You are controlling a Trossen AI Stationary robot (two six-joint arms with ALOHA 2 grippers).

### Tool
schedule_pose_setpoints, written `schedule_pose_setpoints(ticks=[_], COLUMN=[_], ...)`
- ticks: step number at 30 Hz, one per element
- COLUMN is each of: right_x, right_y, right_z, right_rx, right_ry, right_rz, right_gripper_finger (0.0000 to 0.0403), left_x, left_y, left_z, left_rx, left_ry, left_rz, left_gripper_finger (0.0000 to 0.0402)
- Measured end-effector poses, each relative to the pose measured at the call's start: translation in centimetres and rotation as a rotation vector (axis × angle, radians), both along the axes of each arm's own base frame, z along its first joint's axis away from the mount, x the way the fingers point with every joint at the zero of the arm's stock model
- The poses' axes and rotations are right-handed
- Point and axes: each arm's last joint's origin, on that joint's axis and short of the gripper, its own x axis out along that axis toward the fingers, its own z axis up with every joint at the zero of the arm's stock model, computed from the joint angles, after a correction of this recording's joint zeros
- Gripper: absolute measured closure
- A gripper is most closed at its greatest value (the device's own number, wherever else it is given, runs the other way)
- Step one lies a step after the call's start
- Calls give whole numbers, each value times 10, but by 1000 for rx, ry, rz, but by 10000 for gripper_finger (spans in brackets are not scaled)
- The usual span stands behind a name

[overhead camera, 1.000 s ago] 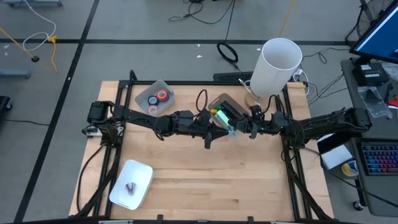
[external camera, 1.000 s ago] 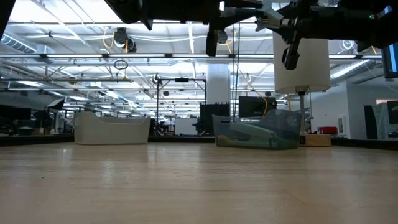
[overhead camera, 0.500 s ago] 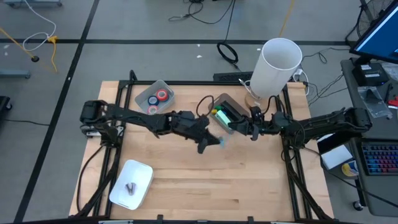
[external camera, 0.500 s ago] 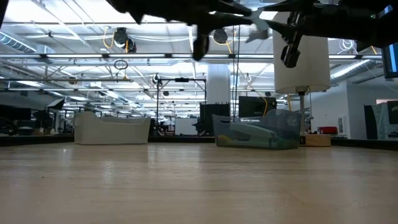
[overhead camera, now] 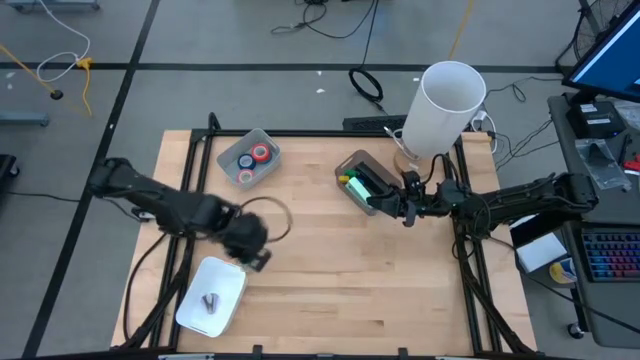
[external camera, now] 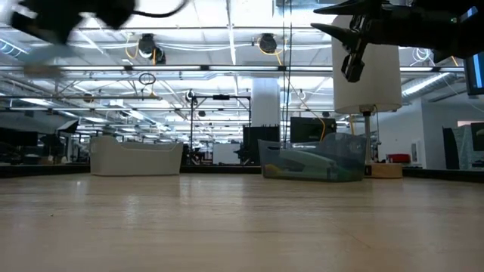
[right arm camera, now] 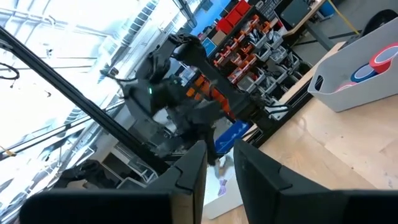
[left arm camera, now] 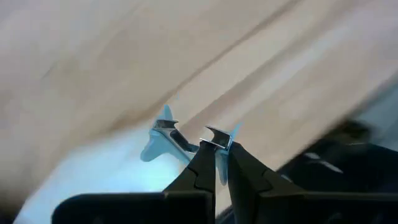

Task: Pick and place Stapler, Stapler remover, tape
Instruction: Put the blue staple remover into the white bin

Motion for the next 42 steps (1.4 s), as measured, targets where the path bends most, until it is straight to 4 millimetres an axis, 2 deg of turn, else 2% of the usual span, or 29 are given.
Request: schedule_pose_setpoints(ticks=[5,8,13,16,28,33,42], right_x=[0,0,0,0,0,0,0], right_y=[0,0,0,0,0,0,0], right_z=[0,0,0,0,0,0,0], right_rx=[-3,-2,-2,-2,1,1,1], right_ry=[0,0,0,0,1,1,1], right_rz=[-2,-3,-5,-5,-5,-5,-5], right_gripper_finger=[328,328,328,328,328,328,328], left_x=[-30,-38,-50,-57,-60,-62,-62], left_y=[-30,-45,-60,-62,-57,-55,-55], left_z=[-3,-7,-25,-42,-90,-95,-95], left_rx=[-53,-53,-40,-21,-58,-45,-36], left_ry=[257,335,409,461,423,432,420], left_rz=[126,203,297,358,492,506,499], left_gripper_finger=[387,387,387,387,384,368,362])
